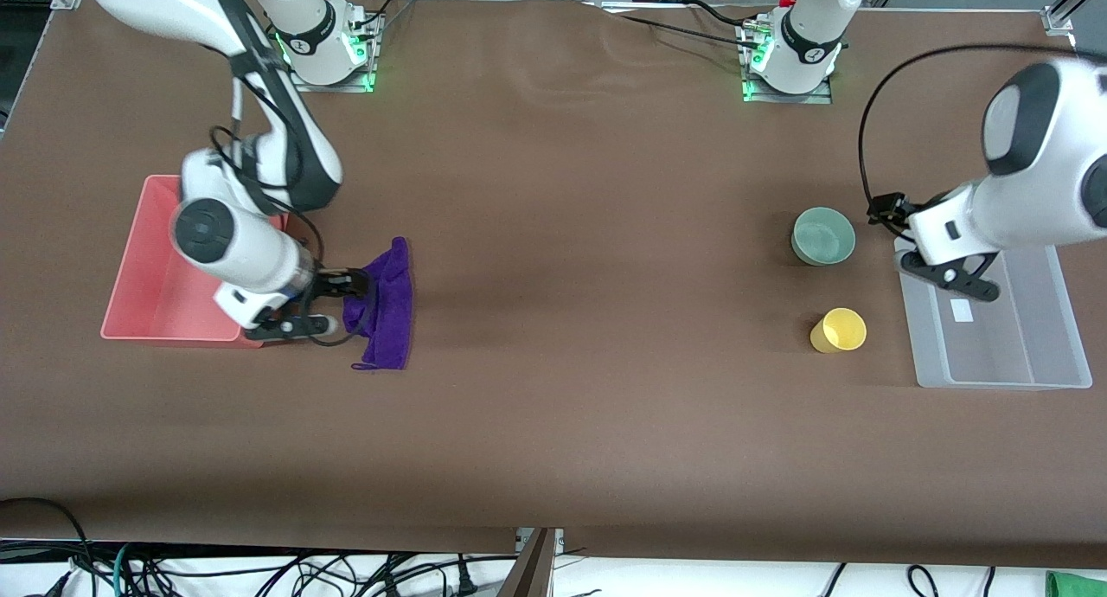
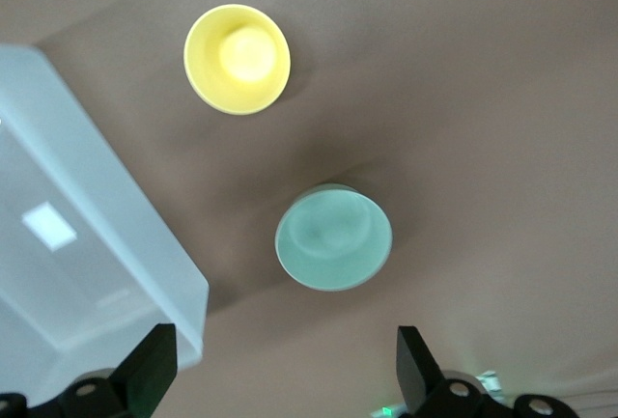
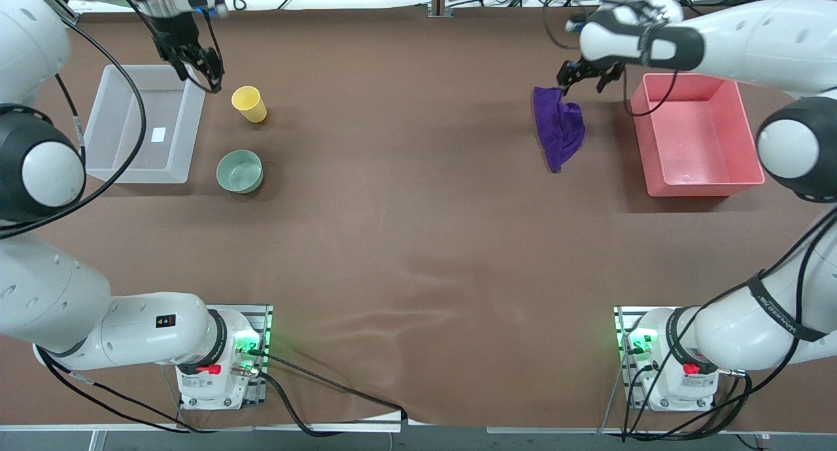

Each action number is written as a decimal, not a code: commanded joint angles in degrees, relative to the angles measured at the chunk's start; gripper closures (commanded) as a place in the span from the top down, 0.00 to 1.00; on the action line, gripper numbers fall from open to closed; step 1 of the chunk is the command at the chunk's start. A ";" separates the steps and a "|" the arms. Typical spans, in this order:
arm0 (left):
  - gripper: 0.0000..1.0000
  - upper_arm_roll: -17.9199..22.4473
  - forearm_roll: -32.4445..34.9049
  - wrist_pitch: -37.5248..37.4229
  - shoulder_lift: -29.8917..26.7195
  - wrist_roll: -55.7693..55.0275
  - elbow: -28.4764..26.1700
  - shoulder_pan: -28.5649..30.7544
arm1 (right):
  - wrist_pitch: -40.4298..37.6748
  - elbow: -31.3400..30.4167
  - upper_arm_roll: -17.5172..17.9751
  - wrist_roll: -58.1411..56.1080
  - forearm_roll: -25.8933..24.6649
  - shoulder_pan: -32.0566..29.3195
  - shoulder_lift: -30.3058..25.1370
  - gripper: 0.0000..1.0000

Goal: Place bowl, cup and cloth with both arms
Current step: 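Grasp the purple cloth with the right gripper while the left reaches the bowl, then lift the cloth into the pink bin while the left gripper carries the bowl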

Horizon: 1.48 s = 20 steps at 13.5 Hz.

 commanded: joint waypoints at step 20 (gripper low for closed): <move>0.00 -0.22 1.72 32.27 2.03 17.85 -22.42 7.40 | -32.05 23.80 -8.28 -11.20 0.98 0.89 2.68 0.00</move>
